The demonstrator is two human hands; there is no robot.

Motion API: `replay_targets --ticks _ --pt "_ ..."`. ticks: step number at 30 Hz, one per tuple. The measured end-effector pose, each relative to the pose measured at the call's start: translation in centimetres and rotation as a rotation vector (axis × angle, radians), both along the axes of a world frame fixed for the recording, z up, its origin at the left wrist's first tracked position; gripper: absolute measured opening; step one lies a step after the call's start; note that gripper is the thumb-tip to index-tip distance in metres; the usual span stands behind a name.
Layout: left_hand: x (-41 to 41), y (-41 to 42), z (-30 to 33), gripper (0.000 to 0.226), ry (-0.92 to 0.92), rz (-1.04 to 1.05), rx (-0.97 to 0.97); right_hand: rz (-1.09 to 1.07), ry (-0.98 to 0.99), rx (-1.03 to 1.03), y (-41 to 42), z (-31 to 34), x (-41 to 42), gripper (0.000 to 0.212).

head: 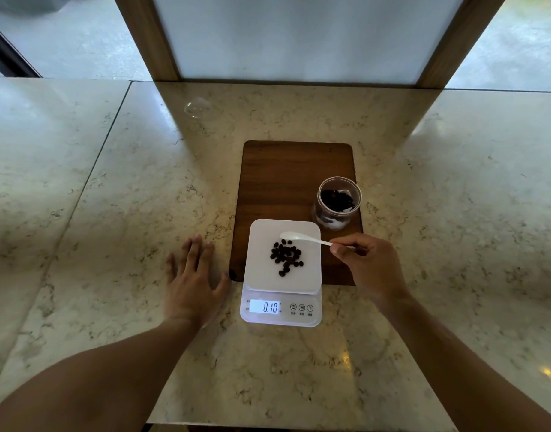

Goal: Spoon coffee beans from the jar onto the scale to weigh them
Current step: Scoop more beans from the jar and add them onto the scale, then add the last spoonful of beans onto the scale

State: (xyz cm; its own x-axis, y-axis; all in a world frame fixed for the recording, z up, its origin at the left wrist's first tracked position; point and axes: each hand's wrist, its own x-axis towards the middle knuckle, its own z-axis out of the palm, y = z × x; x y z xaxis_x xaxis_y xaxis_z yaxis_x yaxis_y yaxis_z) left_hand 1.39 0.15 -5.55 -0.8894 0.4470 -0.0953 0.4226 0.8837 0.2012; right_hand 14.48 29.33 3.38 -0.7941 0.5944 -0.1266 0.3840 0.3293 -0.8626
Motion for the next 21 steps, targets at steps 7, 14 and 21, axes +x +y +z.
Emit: replay_targets --ticks 7,14,21 --pt "0.0 0.0 0.1 0.081 -0.003 0.0 0.003 -0.092 0.054 -0.069 0.1 0.3 0.0 0.011" --pt "0.0 -0.1 0.3 0.082 -0.014 -0.005 -0.008 -0.208 0.061 -0.136 1.0 1.2 -0.3 0.01" --pt "0.1 0.0 0.5 0.083 -0.02 -0.005 -0.007 -0.267 0.062 -0.142 1.7 1.5 0.0 0.014"
